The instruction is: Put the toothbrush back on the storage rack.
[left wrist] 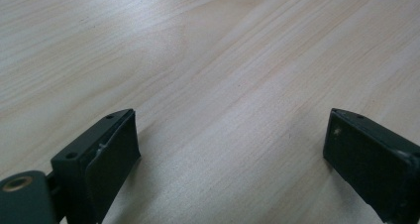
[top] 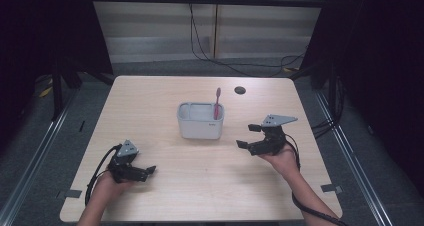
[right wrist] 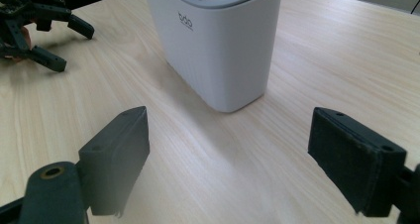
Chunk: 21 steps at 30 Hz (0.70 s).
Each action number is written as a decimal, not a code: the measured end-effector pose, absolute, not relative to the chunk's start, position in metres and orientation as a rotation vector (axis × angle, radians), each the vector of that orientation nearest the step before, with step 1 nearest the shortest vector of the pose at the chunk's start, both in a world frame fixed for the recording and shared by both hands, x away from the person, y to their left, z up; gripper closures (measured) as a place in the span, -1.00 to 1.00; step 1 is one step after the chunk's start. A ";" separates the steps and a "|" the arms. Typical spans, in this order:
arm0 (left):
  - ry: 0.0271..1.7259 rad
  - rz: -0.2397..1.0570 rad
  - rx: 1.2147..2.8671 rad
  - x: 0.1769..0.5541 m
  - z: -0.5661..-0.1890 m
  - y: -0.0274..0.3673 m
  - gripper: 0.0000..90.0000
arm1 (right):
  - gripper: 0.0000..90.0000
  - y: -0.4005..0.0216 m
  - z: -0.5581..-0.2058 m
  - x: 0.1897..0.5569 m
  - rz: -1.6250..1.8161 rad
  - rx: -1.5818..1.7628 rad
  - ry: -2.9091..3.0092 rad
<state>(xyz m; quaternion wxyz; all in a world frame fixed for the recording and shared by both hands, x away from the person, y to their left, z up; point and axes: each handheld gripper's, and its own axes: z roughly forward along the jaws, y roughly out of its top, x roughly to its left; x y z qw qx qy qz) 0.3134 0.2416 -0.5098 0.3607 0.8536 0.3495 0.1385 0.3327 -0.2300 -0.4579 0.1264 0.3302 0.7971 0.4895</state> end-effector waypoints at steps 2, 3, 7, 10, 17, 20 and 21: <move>0.903 0.357 2.197 0.313 -0.510 0.241 -0.85 | -0.64 -0.232 -0.459 0.332 1.423 0.964 2.319; 0.901 0.357 2.199 0.313 -0.510 0.242 -0.85 | -0.64 -0.233 -0.460 0.331 1.423 0.968 2.318; 0.901 0.357 2.199 0.313 -0.510 0.242 -0.85 | -0.64 -0.238 -0.462 0.329 1.413 0.976 2.318; 0.901 0.357 2.199 0.313 -0.510 0.242 -0.85 | -0.64 -0.241 -0.463 0.328 1.407 0.978 2.318; 0.901 0.357 2.199 0.313 -0.510 0.242 -0.85 | -0.64 -0.248 -0.468 0.325 1.373 0.975 2.328; 0.902 0.357 2.197 0.313 -0.510 0.241 -0.85 | -0.64 -0.253 -0.469 0.323 1.356 0.980 2.335; 0.902 0.357 2.197 0.313 -0.510 0.241 -0.85 | -0.65 -0.255 -0.470 0.323 1.353 0.985 2.333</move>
